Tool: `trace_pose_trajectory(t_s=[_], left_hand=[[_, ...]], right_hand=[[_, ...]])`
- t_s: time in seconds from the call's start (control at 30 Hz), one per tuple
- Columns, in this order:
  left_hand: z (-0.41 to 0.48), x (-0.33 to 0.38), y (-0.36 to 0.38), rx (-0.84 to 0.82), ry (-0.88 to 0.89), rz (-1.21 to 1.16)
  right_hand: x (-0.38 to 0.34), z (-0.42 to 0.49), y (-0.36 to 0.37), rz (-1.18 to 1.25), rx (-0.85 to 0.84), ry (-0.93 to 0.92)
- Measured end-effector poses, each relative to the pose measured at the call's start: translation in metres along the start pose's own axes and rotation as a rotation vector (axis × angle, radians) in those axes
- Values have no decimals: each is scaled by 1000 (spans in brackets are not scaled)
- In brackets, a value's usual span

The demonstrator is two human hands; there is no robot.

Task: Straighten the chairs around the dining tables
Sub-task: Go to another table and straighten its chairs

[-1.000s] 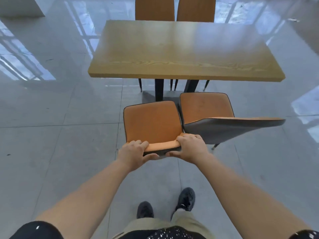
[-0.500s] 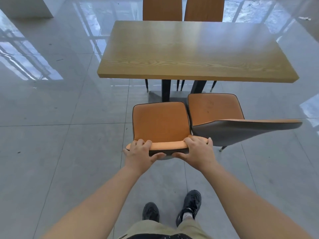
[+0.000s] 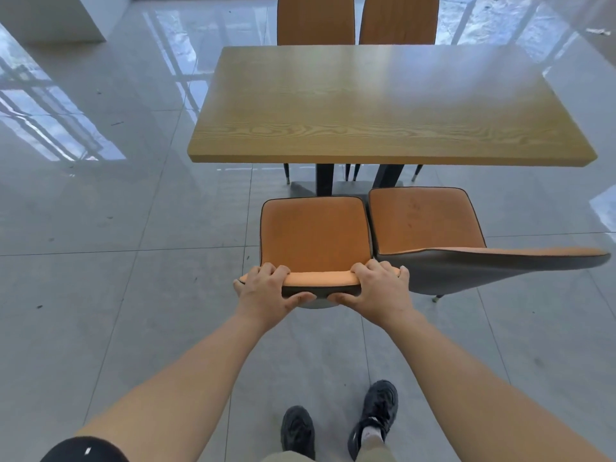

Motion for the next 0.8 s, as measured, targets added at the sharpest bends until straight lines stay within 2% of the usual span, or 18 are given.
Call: trace_pose_trajectory(t_s=[0.4,0.8], left_hand=[[52,-16,-10,-16,37,18],[47,-13,-7,-26,11,46]], right_hand=[[-7,47,-3,41,-29,16],[-3,50,-7,34,-116,7]])
Point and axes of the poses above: each hand's wrist, its own z-axis towards the middle knuckle, its own y-axis out of the palm, x = y × z, the point moved 2 cm from there along z, towards the middle knuckle, and after that the axes turned 3 degrees about x, right-handed, at the moved point
